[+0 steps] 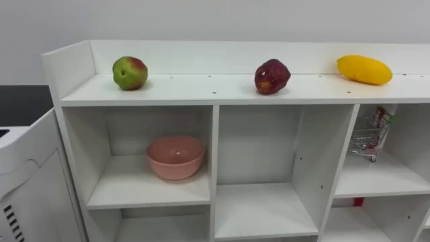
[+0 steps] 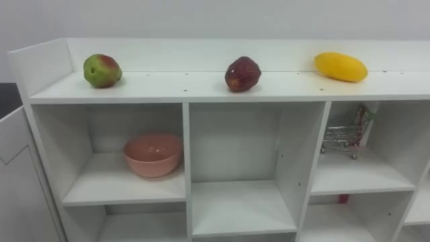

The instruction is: Arrange fruit in the closet

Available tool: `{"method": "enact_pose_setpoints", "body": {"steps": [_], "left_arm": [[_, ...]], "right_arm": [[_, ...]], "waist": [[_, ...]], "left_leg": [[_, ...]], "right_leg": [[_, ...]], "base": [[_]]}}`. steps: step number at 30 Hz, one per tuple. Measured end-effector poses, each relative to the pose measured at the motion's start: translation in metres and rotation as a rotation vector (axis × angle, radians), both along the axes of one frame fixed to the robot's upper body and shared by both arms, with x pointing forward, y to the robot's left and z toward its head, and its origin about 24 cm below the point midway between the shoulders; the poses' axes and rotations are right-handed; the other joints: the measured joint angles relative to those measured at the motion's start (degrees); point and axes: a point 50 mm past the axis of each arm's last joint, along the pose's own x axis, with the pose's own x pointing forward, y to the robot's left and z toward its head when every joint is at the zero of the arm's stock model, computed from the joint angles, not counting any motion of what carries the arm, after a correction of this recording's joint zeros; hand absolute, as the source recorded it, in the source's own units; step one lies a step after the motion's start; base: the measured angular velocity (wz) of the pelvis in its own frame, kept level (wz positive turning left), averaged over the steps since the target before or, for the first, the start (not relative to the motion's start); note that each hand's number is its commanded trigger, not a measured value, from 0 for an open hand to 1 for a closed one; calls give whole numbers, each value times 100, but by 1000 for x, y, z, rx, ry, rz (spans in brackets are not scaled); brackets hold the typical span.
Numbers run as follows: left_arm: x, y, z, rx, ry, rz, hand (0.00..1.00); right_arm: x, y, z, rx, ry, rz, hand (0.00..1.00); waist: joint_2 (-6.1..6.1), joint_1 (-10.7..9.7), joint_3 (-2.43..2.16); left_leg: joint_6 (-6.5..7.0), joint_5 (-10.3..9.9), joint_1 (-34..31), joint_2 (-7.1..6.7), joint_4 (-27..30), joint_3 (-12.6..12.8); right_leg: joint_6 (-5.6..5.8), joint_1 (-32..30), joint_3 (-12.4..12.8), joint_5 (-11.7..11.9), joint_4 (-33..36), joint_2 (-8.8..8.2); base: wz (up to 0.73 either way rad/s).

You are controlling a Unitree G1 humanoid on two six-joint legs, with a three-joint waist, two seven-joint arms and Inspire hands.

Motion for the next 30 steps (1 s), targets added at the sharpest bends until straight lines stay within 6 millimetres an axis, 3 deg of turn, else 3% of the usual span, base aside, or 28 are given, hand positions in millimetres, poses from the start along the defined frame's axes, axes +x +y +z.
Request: {"method": "enact_pose_setpoints", "body": {"steps": [14,20,23,26,28,30], "left_arm": [[-3,-4,-1,-3,13,17,0],[4,-8,-1,-6,-39,24,0],[11,-4,0,6,-91,39,0],[17,6,3,25,-126,52,0],[20,12,5,36,-145,56,0],[22,14,6,38,-156,55,0]], "right_arm": [[-2,3,-1,-38,2,-146,0],[7,2,0,-56,-41,-277,0],[32,-12,8,-102,-151,-375,0],[74,-33,27,-173,-325,-448,0],[115,-43,55,-231,-543,-433,0],[142,-47,82,-268,-710,-409,0]], "waist": [[35,5,-3],[83,-29,-6],[67,-69,8],[68,-82,21],[56,-88,17],[73,-88,22]], "left_leg": [[-6,-20,2,14,-5,35],[-5,-19,2,13,9,34],[-1,-16,1,1,16,43],[-1,-17,-9,-2,45,39],[-1,-16,-14,0,43,41],[-2,-16,-40,-1,46,46]], "right_leg": [[-1,-8,18,0,-2,11],[-1,-3,18,0,17,6],[-1,-12,14,-13,91,-13],[1,-49,19,-13,91,-12],[0,-59,26,-13,88,-4],[0,-98,32,-13,88,-5]], "base": [[0],[0],[-1],[0],[0],[0]]}}
